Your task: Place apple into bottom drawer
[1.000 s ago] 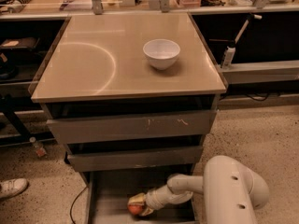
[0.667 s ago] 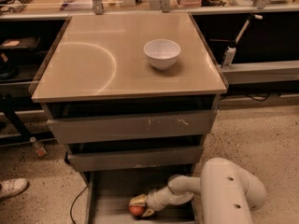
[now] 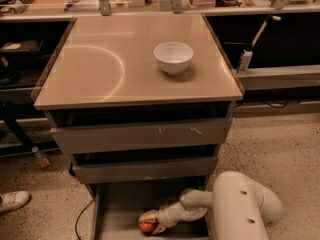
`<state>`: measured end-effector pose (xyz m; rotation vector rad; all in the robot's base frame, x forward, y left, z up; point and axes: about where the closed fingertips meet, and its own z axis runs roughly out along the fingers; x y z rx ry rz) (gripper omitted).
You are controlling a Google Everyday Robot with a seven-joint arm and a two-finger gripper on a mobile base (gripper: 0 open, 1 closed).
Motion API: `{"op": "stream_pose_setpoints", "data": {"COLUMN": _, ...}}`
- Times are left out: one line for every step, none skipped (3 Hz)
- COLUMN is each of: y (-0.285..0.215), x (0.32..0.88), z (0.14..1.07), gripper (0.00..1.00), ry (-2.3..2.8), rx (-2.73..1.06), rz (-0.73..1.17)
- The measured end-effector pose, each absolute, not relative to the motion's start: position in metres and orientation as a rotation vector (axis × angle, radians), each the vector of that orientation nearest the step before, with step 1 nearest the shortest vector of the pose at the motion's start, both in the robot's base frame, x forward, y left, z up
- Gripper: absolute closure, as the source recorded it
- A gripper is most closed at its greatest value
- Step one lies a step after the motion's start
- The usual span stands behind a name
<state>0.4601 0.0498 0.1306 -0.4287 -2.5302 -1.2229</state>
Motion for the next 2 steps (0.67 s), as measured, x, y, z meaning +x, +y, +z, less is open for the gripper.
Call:
{"op": "stream_pose_setpoints", "data": {"y": 0.0498, "x": 0.4601, "z": 0.1306, "gripper": 0.60, "ry": -2.530, "rx": -0.429, "rz": -1.223}}
{"op": "stream_pose_setpoints", "data": {"y": 0.0499, "x": 0.4601, "z": 0.1306, "gripper": 0.36, "ry": -2.530, "rx": -0.429, "rz": -1.223}}
